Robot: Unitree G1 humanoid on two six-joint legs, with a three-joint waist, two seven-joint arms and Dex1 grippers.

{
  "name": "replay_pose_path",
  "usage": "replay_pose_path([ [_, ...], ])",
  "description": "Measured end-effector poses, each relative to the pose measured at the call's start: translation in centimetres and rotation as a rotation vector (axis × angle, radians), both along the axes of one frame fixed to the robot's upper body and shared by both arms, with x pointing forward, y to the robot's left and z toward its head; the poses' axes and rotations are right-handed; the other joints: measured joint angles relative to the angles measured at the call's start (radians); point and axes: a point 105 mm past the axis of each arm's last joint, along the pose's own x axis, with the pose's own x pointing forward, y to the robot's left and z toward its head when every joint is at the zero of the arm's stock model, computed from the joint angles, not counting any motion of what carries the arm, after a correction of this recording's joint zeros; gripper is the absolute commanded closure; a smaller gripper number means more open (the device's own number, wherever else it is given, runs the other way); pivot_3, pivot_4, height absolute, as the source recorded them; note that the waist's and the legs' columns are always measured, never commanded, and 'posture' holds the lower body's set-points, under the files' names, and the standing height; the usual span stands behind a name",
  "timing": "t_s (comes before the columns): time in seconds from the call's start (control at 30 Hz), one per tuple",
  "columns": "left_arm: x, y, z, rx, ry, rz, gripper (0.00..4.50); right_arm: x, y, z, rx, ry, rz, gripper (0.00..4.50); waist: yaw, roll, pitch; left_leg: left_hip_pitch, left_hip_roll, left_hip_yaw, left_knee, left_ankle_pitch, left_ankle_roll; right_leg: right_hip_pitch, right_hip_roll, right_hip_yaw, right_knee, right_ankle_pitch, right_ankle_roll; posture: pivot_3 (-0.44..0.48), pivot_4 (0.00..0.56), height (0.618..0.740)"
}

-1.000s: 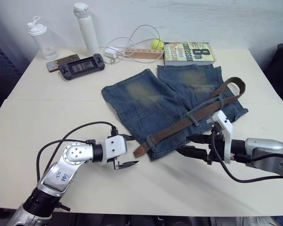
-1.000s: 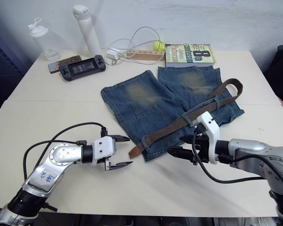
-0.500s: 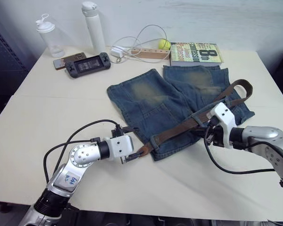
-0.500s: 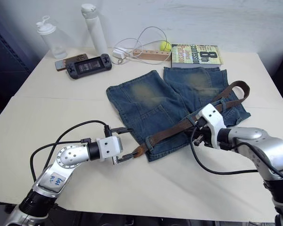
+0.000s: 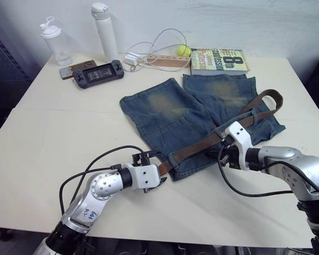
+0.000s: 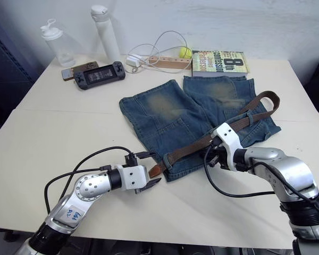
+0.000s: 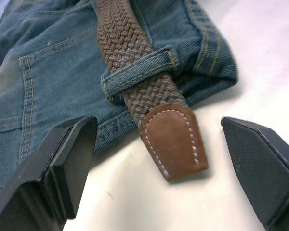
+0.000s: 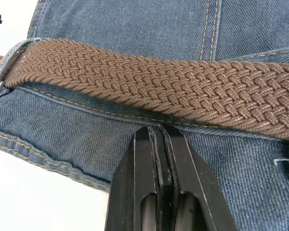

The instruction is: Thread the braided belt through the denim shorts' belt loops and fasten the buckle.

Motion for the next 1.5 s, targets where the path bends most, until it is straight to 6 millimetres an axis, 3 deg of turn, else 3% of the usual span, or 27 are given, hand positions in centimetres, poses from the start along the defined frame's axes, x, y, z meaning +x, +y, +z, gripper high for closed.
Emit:
replay_pose_path([
  [0.1, 0.4, -0.1, -0.1, 0.036, -0.064, 0.009, 1.46, 0.0, 0.0, 0.0, -0.003, 0.001, -0.002, 4.5, 0.0, 0.0, 0.0, 0.0, 0.0, 0.0, 0.0, 0.0, 0.0, 0.0, 0.0, 0.0, 0.001, 0.0, 0.0, 0.0, 0.15, 0.708],
  [0.13, 0.4, -0.1, -0.2, 0.047, -0.079, 0.011, 2.06, 0.0, 0.0, -0.1, -0.004, 0.003, -0.003, 4.5, -0.001, 0.0, 0.0, 0.0, 0.0, 0.0, 0.001, 0.0, 0.0, 0.0, 0.0, 0.0, 0.001, 0.0, 0.0, 0.0, 0.15, 0.708],
  [0.33, 0.9, 0.7, -0.5, 0.07, -0.131, 0.074, 4.39, 0.1, -0.1, 0.0, -0.013, 0.008, -0.009, 4.5, -0.002, 0.0, 0.0, 0.0, 0.0, 0.0, 0.001, 0.0, 0.0, 0.0, 0.0, 0.0, 0.002, 0.0, 0.0, 0.0, 0.15, 0.708],
  [0.37, 1.0, 1.3, -0.2, 0.077, -0.166, 0.104, 4.49, 0.2, -0.1, 0.1, -0.021, 0.007, -0.017, 4.5, -0.003, 0.0, 0.0, 0.0, 0.0, 0.0, 0.001, 0.0, 0.0, 0.0, 0.0, 0.0, 0.002, 0.0, 0.0, 0.0, 0.15, 0.708],
  [0.57, -0.9, 5.7, -0.3, 0.159, -0.258, 0.275, 4.49, 1.4, -0.4, -0.4, -0.041, 0.032, -0.118, 4.5, -0.008, 0.0, 0.0, 0.0, 0.0, 0.0, 0.001, 0.0, 0.0, -0.001, 0.0, 0.001, 0.003, 0.0, -0.001, 0.0, 0.15, 0.708],
  [0.9, -6.3, 19.0, -1.2, 0.336, -0.175, 0.622, 4.49, 2.7, 0.0, -0.4, -0.051, 0.038, -0.103, 4.5, -0.018, -0.001, -0.001, 0.002, 0.001, 0.001, 0.0, -0.001, -0.001, 0.0, -0.001, 0.001, 0.003, -0.001, -0.003, 0.0, 0.15, 0.708],
  [1.1, -7.6, 21.6, -1.3, 0.269, -0.118, 0.689, 4.49, 3.2, 0.5, -0.3, -0.058, 0.037, -0.072, 4.5, -0.032, -0.002, -0.001, 0.002, 0.001, 0.001, 0.0, -0.002, -0.002, -0.001, -0.002, 0.0, 0.002, -0.001, -0.003, 0.0, 0.15, 0.708],
  [1.27, -10.8, 24.4, -2.3, 0.278, -0.081, 0.773, 4.49, 3.5, 0.8, -0.3, -0.049, 0.04, -0.05, 4.5, -0.041, -0.003, -0.002, 0.002, 0.001, 0.002, -0.003, -0.003, -0.003, -0.001, -0.003, 0.0, 0.001, -0.001, -0.003, 0.0, 0.15, 0.708],
  [1.5, -11.2, 25.7, -2.5, 0.097, -0.047, 0.88, 4.49, 3.6, 0.8, -0.2, -0.048, 0.046, -0.024, 4.5, -0.039, -0.004, -0.003, 0.003, 0.001, 0.003, -0.004, -0.004, -0.006, -0.001, -0.005, -0.002, 0.001, -0.001, -0.004, 0.0, 0.15, 0.708],
])
